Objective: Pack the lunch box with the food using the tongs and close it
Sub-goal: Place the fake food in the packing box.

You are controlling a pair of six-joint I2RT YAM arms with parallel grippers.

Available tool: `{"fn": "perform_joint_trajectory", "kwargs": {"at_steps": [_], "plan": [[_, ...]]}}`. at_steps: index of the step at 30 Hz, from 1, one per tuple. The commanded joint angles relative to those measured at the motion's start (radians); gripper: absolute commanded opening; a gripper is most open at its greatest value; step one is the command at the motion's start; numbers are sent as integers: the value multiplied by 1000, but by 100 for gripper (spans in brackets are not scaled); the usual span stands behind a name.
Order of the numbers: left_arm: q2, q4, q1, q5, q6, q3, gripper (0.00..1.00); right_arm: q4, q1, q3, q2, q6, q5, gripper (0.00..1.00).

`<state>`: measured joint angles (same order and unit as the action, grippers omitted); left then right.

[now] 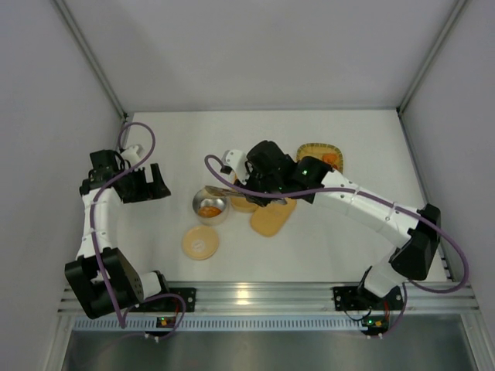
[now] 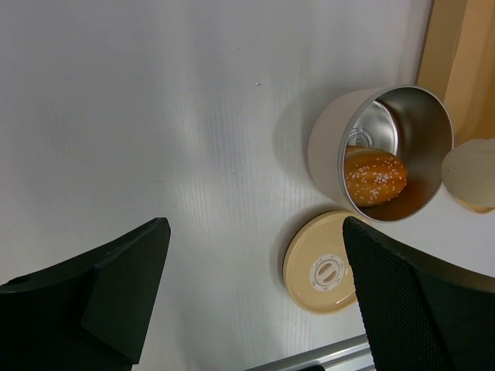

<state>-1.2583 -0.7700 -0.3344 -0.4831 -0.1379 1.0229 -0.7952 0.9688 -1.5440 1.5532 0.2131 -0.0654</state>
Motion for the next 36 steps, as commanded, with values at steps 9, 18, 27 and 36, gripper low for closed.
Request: {"fn": "perform_joint_trajectory", "kwargs": {"at_steps": [9,18,27,36], "plan": [[13,47,-8,6,23,-14,98,60,99,-85,96,-3,174,0],[22,67,-8,18,15,-29,98,102,99,-84,143,20,211,0],[22,80,-8,28,6,-40,98,132,99,-84,182,25,222,0],[19,83,-8,28,-2,-40,98,177,113,-38,191,62,250,2]]}}
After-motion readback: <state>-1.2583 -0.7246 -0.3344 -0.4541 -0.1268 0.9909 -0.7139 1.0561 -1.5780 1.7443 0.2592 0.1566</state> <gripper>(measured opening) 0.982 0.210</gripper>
